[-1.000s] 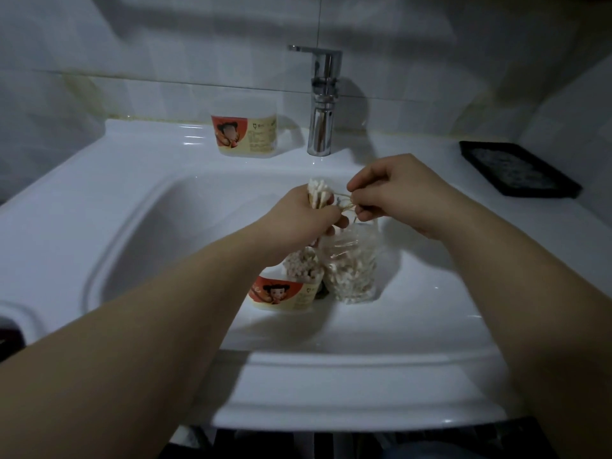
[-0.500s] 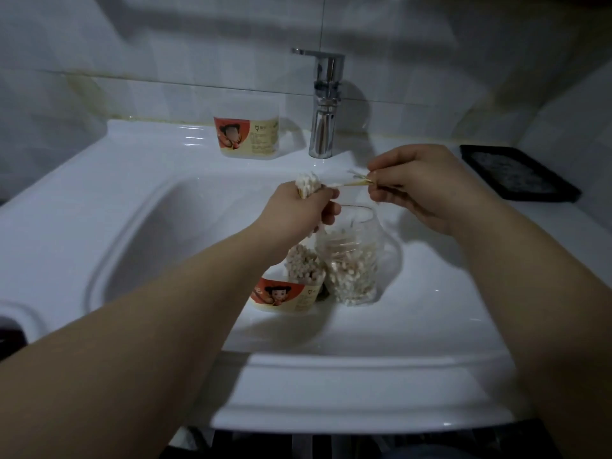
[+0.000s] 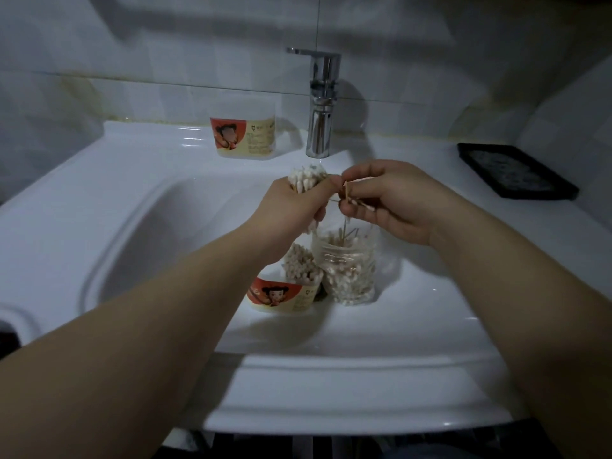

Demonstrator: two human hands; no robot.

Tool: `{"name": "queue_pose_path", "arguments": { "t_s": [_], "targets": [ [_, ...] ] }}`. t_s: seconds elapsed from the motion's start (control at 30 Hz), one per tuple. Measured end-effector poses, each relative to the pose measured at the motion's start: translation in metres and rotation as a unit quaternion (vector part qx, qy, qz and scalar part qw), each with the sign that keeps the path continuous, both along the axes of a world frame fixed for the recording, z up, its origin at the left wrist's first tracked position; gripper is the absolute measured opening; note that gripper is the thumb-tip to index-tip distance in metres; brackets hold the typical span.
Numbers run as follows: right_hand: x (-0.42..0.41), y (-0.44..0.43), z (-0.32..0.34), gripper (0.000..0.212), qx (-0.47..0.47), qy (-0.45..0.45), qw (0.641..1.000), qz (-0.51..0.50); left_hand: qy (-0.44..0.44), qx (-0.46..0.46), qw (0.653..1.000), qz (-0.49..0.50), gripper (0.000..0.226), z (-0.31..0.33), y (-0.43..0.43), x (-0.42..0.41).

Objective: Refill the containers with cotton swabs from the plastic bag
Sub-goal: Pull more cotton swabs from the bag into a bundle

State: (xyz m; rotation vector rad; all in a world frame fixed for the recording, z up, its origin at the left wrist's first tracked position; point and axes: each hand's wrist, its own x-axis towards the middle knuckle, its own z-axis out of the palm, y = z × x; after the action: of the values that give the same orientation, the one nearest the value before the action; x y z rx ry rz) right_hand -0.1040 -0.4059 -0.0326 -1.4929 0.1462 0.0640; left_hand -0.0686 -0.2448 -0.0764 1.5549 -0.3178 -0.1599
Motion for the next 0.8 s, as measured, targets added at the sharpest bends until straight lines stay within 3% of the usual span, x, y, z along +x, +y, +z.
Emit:
{"name": "queue_pose_path", "arguments": {
  "t_s": [0.2, 0.43, 0.7, 0.8],
  "targets": [
    [0.000, -0.001, -0.001, 0.013, -0.050, 0.012, 0.998, 0.032, 0.047, -0.050, 0.997, 0.019, 0.016, -0.001, -0.001, 0.003],
    [-0.002, -0.001, -0.005, 0.031, -0.179, 0.030, 0.979, 0.087, 0.080, -0.107, 0.988, 0.078, 0.014, 0.006, 0.003, 0.009],
    [0.002, -0.008, 0.003, 0.016, -0.152, -0.077, 0.984, -0.060, 0.040, -0.059, 0.994, 0.088, 0.016, 0.004, -0.001, 0.007],
    [0.004, -0.009, -0.001, 0.018, -0.197, -0.076, 0.975, -0.075, 0.032, -0.049, 0.993, 0.104, 0.016, 0.005, 0.001, 0.007]
  ]
}}
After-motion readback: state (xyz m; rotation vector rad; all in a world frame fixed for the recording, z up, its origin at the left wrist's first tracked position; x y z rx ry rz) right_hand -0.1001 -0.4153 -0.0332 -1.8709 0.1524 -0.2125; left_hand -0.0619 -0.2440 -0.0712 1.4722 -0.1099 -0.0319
